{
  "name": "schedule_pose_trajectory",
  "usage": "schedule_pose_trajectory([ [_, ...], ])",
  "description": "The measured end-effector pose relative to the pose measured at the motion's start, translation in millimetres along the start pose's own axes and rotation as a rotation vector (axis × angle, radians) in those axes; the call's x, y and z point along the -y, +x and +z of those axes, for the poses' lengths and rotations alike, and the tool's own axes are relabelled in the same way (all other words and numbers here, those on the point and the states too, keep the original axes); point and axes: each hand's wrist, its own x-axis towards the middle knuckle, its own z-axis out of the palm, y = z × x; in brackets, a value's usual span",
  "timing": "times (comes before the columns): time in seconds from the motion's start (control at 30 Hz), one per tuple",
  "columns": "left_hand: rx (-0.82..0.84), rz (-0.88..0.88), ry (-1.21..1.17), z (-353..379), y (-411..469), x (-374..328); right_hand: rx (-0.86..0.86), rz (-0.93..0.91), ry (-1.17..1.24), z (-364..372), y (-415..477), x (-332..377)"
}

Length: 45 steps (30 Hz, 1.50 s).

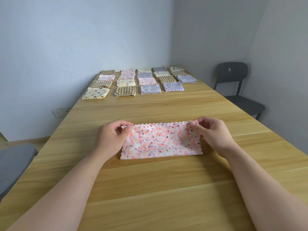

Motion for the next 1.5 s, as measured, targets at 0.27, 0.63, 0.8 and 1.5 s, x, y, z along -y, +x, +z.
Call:
schedule_pose_trajectory([
  [0.27,0.032,0.0,0.075,-32,21,-39,0.033,0.023,0.018,-19,2,49],
  [0.63,0.386,-0.265,-0.195,-67,5,-49,0.242,0.134,0.089,-37,-24,66],
  [0.8,0.242,-0.166,-0.163,-61,8,-50,0.153,0.102,0.202,-26,-22,69],
  [1.5,-0.013,0.155,0.428,-15,-60,-35,0.024,-0.205,-0.803,14,-75,36],
])
